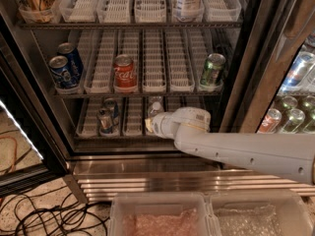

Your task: Pick water bottle from bottom shelf of fridge

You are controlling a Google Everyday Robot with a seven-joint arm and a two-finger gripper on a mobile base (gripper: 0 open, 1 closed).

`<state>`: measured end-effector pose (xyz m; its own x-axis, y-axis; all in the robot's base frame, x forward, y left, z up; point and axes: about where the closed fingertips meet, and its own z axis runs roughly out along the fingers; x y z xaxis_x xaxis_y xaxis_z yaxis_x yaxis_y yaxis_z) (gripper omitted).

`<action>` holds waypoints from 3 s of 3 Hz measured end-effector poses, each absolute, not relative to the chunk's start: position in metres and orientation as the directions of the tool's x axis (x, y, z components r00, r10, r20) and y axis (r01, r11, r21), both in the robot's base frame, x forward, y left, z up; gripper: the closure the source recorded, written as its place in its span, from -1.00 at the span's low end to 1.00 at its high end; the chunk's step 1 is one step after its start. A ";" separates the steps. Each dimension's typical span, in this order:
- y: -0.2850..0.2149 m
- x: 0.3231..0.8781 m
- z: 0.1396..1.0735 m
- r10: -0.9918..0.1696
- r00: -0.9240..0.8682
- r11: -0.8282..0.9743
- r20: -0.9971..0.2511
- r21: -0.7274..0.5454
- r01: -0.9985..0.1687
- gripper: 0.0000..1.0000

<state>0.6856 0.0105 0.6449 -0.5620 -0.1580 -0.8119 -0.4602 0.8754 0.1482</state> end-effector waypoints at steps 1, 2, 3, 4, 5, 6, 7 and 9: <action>0.011 0.686 0.644 -0.158 -0.562 0.875 -0.812 0.148 -0.460 1.00; 0.014 0.682 0.643 -0.152 -0.573 0.878 -0.805 0.156 -0.452 1.00; 0.014 0.682 0.643 -0.153 -0.573 0.878 -0.805 0.156 -0.453 1.00; 0.014 0.682 0.649 -0.159 -0.562 0.878 -0.812 0.143 -0.456 1.00; 0.013 0.682 0.648 -0.159 -0.562 0.878 -0.812 0.143 -0.456 1.00; 0.008 0.675 0.650 -0.167 -0.568 0.884 -0.806 0.132 -0.448 1.00; 0.006 0.673 0.655 -0.171 -0.564 0.887 -0.808 0.123 -0.445 1.00; 0.002 0.668 0.657 -0.163 -0.575 0.894 -0.802 0.128 -0.431 1.00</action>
Offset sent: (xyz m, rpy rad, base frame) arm -0.0784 -0.0148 0.1595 -0.1416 0.0089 -0.1551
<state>0.6677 0.0024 0.6566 -0.5750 -0.1626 -0.8019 -0.4306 0.8935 0.1275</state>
